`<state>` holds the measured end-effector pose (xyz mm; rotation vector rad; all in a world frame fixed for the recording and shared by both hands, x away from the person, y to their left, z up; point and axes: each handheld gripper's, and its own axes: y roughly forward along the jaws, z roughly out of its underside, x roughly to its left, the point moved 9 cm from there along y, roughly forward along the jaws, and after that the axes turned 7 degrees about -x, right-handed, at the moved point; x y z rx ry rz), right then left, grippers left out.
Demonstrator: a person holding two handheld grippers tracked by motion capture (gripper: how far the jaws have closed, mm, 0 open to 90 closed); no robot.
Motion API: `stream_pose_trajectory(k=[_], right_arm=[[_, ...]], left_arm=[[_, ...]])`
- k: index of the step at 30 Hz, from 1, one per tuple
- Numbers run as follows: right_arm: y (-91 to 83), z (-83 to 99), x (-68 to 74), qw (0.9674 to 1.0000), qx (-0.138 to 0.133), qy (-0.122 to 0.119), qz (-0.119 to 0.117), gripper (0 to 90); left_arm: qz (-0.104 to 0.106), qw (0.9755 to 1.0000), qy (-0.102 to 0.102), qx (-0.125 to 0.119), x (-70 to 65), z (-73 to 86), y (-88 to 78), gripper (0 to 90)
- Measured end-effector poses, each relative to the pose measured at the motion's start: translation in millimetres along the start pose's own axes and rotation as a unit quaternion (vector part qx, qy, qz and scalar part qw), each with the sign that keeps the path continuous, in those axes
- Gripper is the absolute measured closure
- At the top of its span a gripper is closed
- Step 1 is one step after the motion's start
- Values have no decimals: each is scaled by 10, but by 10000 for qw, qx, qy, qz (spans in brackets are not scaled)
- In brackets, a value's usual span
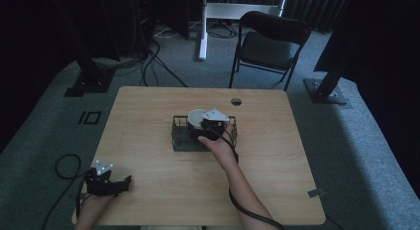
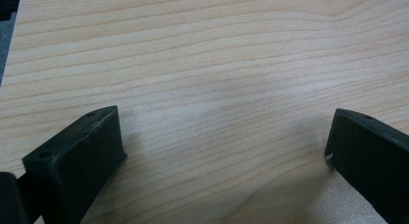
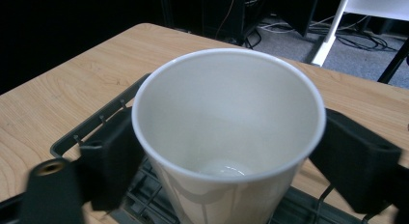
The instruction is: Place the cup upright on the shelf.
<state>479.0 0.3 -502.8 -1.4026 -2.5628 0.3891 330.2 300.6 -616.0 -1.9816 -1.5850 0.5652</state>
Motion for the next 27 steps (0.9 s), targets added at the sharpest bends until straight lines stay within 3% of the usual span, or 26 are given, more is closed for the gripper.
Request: stream_pose_trajectory(k=[27], right_arm=[[-353, 27, -52, 9996, -88, -145, -212, 117]], left_arm=[[0, 10000, -2, 0, 0, 0, 0, 1]])
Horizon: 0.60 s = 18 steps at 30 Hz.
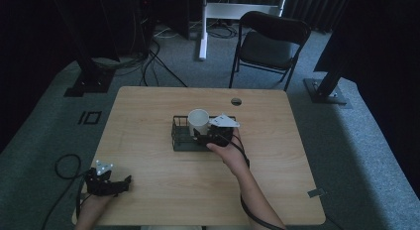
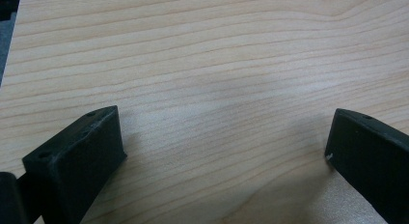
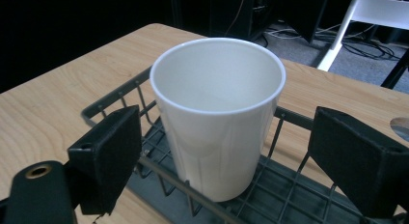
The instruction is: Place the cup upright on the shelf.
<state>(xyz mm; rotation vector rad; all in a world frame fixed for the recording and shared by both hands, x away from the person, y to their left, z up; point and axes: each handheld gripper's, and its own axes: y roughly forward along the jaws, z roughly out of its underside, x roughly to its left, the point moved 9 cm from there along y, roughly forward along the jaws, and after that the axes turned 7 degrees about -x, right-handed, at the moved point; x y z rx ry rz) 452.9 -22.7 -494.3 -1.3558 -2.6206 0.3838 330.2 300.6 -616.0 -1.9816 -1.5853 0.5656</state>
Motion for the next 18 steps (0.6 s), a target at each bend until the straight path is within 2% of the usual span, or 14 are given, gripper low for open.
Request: stream_pose_trajectory(k=[8, 18], right_arm=[[-143, 13, -30, 10000, -38, -67, -42, 117], [-343, 76, -179, 9998, -88, -132, 73, 117]], left_arm=[[1, 10000, -1, 1, 0, 0, 0, 1], [0, 10000, 12, 4, 2, 0, -1, 1]])
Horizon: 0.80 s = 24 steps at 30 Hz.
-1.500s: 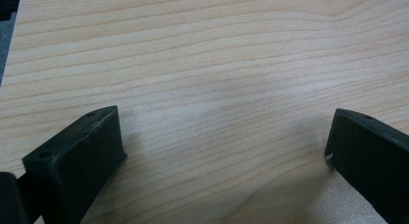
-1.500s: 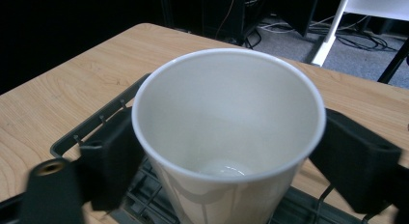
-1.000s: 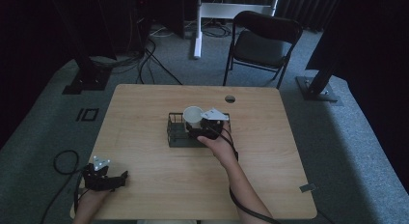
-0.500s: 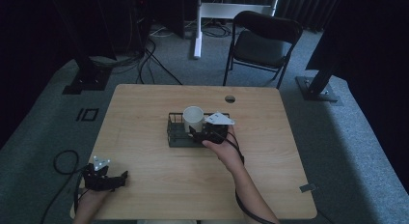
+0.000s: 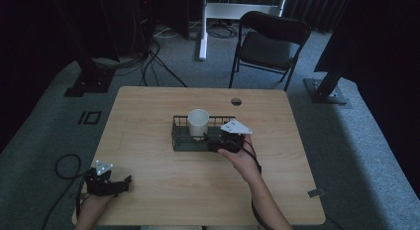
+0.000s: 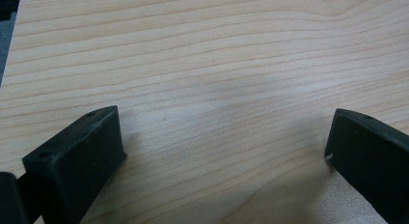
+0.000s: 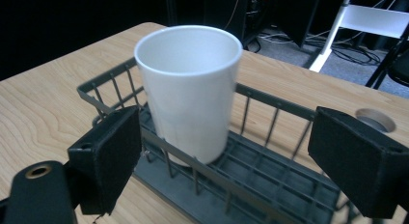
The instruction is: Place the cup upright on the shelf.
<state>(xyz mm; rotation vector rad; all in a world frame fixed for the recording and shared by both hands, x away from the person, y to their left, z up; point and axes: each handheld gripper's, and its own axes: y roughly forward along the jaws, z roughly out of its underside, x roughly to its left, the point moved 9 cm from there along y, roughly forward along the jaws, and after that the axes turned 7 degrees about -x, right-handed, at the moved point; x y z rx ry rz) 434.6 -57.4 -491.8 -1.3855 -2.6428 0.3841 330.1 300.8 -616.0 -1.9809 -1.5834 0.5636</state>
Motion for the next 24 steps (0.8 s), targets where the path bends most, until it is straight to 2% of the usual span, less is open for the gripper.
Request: stream_pose_trajectory(k=[14, 18, 24], right_arm=[[-209, 116, -224, 9998, -10, 64, 202, 117], [-291, 198, -320, 9995, 4, 138, 278, 117], [-340, 296, -370, 9994, 61, 161, 316, 117]], left_arm=[[1, 10000, -13, -5, -2, -1, 1, 1], [0, 10000, -11, -4, -2, 0, 1, 1], [0, 10000, -11, -4, -2, 0, 1, 1]])
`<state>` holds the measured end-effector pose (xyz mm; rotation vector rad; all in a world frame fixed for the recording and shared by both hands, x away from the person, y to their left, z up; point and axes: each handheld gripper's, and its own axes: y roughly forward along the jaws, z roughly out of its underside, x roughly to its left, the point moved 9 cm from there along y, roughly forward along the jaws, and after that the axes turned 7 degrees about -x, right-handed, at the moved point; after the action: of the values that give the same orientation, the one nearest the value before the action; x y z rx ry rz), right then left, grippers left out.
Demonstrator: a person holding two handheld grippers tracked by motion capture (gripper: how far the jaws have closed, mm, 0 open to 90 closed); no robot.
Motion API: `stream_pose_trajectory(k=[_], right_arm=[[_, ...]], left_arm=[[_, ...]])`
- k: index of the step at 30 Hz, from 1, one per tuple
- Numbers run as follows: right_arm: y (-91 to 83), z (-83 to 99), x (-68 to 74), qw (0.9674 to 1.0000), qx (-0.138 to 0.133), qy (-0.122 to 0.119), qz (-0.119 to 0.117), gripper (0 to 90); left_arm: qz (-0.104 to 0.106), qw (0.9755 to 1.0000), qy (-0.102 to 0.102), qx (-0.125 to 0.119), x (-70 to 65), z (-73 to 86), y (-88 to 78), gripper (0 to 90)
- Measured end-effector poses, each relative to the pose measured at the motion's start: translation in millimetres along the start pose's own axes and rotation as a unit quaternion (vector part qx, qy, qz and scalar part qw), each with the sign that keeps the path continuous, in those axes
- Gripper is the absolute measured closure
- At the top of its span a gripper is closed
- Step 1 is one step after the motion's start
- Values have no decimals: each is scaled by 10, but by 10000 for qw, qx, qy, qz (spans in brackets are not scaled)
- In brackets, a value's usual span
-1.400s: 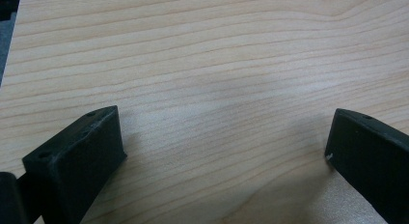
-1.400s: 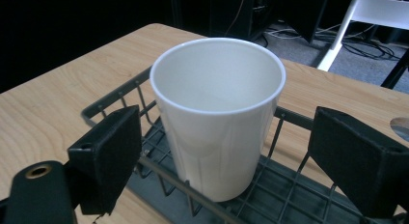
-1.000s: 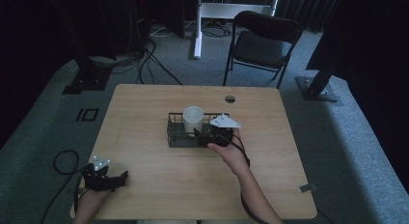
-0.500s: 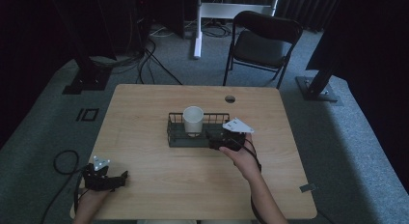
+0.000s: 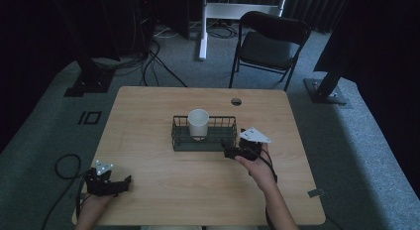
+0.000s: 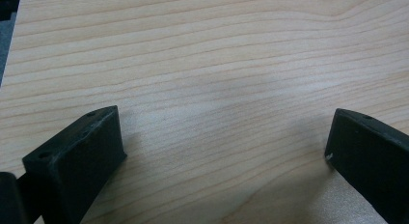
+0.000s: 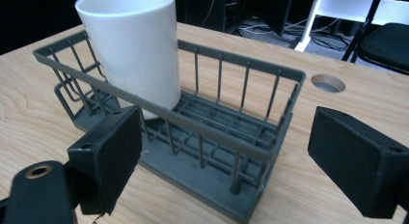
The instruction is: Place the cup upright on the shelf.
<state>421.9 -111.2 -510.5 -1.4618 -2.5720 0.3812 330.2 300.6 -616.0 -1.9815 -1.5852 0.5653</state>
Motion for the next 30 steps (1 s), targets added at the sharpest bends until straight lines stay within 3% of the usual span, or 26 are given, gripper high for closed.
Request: stream_pose_trajectory(k=[10, 30], right_arm=[[-81, 197, -91, 9999, 104, 41, 27, 117], [-199, 662, -393, 9982, 404, 256, 354, 117]], left_arm=[[1, 10000, -1, 0, -1, 0, 0, 1], [-1, 10000, 6, 1, 1, 1, 0, 1]])
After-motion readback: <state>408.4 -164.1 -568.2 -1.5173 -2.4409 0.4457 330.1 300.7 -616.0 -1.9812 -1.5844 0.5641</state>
